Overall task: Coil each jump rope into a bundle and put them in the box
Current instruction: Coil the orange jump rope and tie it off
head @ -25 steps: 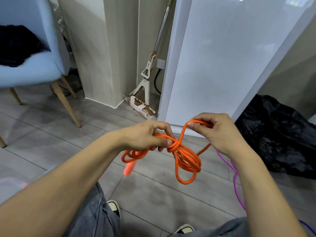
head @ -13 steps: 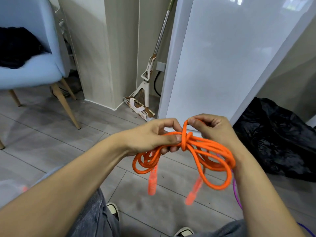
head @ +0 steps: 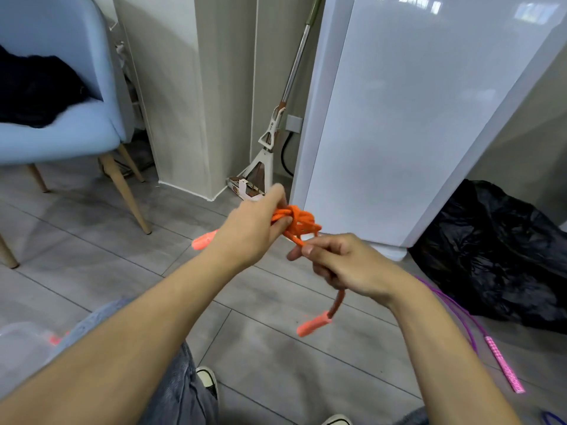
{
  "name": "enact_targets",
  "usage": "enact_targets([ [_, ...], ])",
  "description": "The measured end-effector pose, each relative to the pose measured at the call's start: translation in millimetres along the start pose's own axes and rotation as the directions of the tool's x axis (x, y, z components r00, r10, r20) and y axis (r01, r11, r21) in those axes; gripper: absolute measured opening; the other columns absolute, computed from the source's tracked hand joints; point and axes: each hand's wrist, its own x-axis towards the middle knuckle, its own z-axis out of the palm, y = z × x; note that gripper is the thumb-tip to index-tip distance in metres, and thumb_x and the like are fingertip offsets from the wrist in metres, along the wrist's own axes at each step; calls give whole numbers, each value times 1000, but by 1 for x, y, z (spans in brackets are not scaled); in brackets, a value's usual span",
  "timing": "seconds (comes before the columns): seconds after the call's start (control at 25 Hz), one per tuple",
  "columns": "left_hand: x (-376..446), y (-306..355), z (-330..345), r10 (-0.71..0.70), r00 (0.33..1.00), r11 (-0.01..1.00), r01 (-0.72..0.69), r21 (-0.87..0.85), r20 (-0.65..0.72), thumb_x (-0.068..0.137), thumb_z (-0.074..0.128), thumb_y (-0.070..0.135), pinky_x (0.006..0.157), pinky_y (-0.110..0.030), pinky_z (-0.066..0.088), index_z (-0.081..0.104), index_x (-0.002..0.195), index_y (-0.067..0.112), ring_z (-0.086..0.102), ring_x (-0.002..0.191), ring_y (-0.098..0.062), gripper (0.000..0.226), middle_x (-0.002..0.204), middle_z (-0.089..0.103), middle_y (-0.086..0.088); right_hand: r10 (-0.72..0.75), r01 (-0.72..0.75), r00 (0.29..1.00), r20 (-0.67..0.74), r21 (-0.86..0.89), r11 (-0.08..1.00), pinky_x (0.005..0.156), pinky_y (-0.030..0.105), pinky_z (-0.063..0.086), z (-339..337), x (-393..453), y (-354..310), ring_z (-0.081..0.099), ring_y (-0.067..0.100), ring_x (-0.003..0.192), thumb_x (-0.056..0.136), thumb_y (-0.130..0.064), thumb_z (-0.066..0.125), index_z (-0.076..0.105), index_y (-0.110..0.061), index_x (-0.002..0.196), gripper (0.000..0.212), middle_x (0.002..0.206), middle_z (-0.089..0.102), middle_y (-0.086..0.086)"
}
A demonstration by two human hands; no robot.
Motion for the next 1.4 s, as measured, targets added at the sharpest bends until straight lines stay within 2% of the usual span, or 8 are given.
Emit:
enact_targets([
  [0.08,1,-2,-1,62,990,980,-84,178,129,94,61,32,69,-40,50,49,101,23,61,82,-28,17,85,65,3,-128,97,981,-149,-202,975,53,21,35,-11,-5,-4,41,10,54,99,-19,60,78,-18,96,18,59,52,2],
  [0.32,-6,19,-14,219,789,867,112,-485,574,95,63,23,61,-29,52,57,99,16,62,69,-23,10,83,73,-11,-241,227,871,-428,-84,970,56,9,41,-43,-13,0,55,-1,55,83,-8,78,78,-9,88,5,62,68,-11],
  [0.44,-12,31,-17,315,761,636,274,-721,568,99,57,15,53,-23,43,51,101,8,50,57,-22,9,74,62,-17,-173,218,895,-412,63,974,59,20,46,-43,-10,6,57,7,60,85,-18,75,79,-11,86,8,62,68,3],
  [0.56,-10,36,-15,239,865,351,346,-870,441,98,53,14,51,-21,44,49,101,7,47,48,-14,8,66,56,-9,-117,164,954,-277,153,974,57,28,54,-35,-2,10,64,32,75,94,-26,66,78,-9,98,21,83,70,22],
  [0.8,2,17,5,-256,965,625,215,-751,63,98,58,22,49,-28,38,56,96,14,51,51,-16,9,63,64,2,70,-48,985,-155,138,989,43,23,27,11,9,7,35,14,42,104,-35,49,75,-11,101,36,56,49,5],
  [1.0,1,-5,6,-96,995,988,97,-118,14,93,58,34,72,-39,52,49,96,27,63,76,-19,12,79,67,2,115,-113,993,22,-46,992,46,25,39,6,-1,-6,49,16,47,101,-23,57,69,-4,108,23,62,57,4],
  [1.2,-2,3,1,47,905,991,12,-137,422,91,64,33,70,-32,55,57,94,27,66,69,-9,10,77,72,2,75,-92,992,-102,-182,979,52,26,43,-27,-19,-8,50,18,49,87,-21,77,76,-13,87,8,57,56,5],
  [1.4,-2,10,-12,58,774,734,396,-553,631,99,57,25,55,-31,37,54,103,12,46,55,-18,14,66,59,-5,-11,0,961,-277,-42,999,49,25,38,-50,-28,-9,49,18,51,70,-27,86,75,-11,85,24,64,57,21],
])
